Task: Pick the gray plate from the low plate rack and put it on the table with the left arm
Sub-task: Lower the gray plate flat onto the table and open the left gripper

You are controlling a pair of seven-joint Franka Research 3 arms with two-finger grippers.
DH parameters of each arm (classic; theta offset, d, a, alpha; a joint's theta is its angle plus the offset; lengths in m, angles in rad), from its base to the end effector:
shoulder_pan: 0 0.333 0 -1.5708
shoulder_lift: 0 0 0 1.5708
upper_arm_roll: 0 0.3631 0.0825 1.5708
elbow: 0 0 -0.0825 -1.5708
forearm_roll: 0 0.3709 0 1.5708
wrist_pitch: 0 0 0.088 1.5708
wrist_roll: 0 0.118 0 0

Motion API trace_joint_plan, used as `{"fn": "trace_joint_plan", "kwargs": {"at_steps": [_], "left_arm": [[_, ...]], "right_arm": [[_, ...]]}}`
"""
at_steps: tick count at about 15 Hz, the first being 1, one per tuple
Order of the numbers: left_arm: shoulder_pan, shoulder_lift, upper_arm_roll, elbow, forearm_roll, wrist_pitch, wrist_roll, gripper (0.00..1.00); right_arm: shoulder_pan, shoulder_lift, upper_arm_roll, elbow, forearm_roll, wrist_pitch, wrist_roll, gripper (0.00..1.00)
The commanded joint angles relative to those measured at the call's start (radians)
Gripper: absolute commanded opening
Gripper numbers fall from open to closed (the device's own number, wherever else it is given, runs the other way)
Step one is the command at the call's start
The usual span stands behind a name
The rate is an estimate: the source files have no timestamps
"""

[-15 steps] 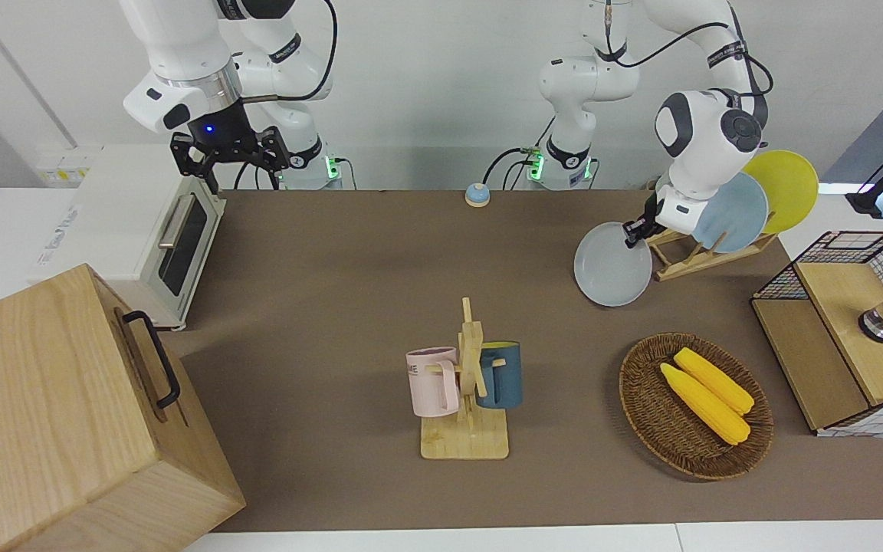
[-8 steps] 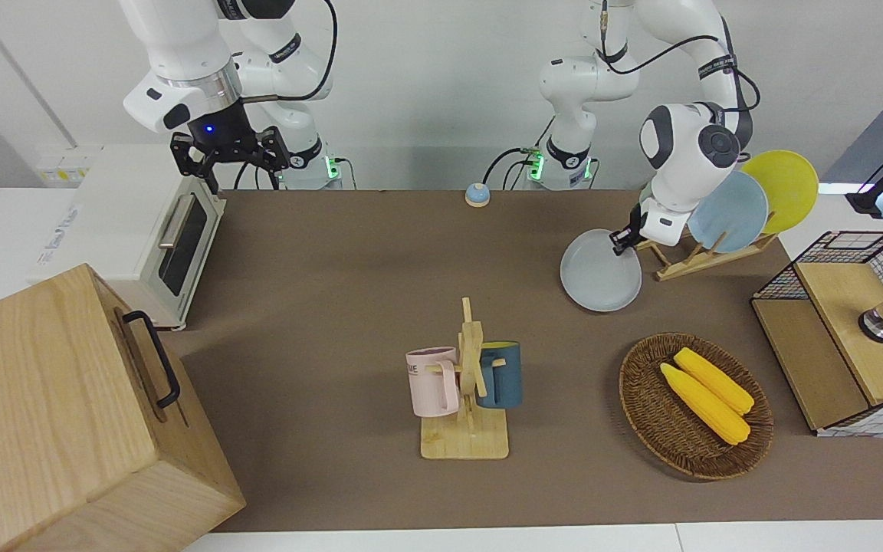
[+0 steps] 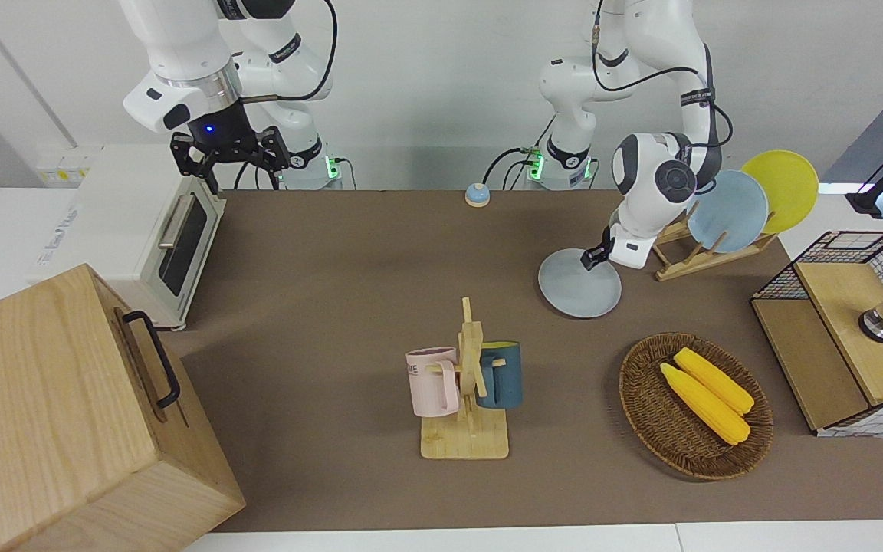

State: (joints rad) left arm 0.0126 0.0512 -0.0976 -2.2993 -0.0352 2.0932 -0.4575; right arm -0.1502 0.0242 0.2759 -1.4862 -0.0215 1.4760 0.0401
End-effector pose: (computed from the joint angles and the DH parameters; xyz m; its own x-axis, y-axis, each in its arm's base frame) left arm 0.4759 -0.0425 0.3529 0.8921 0.3817 -0.2416 0.3723 -0.9242 -0.0855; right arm 0.5364 0.0627 0.6783 0.9960 0.0835 -0.0328 0.0841 -0.9963 0.0162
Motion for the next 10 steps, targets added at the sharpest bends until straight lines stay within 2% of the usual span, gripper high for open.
{"fn": "trace_joint_plan", "kwargs": {"at_steps": [1, 4, 10], "left_arm": [[0.000, -0.019, 0.003, 0.011, 0.011, -0.007, -0.018, 0.99], [0.003, -0.028, 0.015, 0.076, 0.015, -0.062, -0.015, 0.98], [0.004, -0.036, 0.102, 0.337, 0.047, -0.384, 0.039, 0.99]], "right_arm": [[-0.019, -0.003, 0.017, 0.009, -0.001, -0.014, 0.012, 0.983], [-0.019, -0.001, 0.017, 0.009, -0.001, -0.014, 0.012, 0.983], [-0.019, -0.003, 0.017, 0.009, -0.001, -0.014, 0.012, 0.983]]}}
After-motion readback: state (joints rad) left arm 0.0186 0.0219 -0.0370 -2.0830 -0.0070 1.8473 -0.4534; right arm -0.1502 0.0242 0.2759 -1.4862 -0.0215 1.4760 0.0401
